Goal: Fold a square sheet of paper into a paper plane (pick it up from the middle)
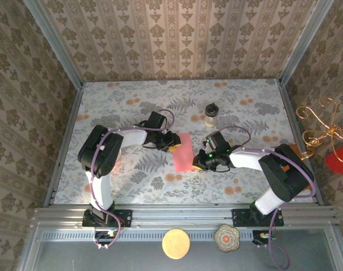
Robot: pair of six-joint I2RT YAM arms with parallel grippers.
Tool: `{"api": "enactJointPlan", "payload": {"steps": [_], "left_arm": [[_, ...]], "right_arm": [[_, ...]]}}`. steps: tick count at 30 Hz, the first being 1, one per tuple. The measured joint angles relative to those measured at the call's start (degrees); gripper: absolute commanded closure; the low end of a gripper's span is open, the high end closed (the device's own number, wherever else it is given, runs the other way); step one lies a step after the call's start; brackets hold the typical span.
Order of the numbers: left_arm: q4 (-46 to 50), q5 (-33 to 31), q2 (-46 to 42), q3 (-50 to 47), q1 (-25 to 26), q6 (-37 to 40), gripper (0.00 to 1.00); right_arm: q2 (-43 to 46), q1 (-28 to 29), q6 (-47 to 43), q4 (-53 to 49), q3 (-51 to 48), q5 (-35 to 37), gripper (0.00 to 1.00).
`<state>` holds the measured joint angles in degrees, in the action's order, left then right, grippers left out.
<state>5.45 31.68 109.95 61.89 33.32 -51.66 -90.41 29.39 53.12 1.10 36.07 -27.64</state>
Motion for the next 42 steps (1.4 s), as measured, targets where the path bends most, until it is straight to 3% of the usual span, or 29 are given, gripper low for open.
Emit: {"api": "enactJointPlan", "payload": {"steps": [9, 42], "left_arm": [[1.70, -0.13, -1.09, 0.07, -4.98, 2.49, 0.68], [2.75, 2.40, 2.10, 1.95, -3.39, 6.73, 0.77]], "right_arm": [[0.04, -0.26, -0.39, -1.46, 0.20, 0.04, 0.96], [-0.94, -0.04, -0.42, 0.11, 5.66, -2.82, 0.96]]}}
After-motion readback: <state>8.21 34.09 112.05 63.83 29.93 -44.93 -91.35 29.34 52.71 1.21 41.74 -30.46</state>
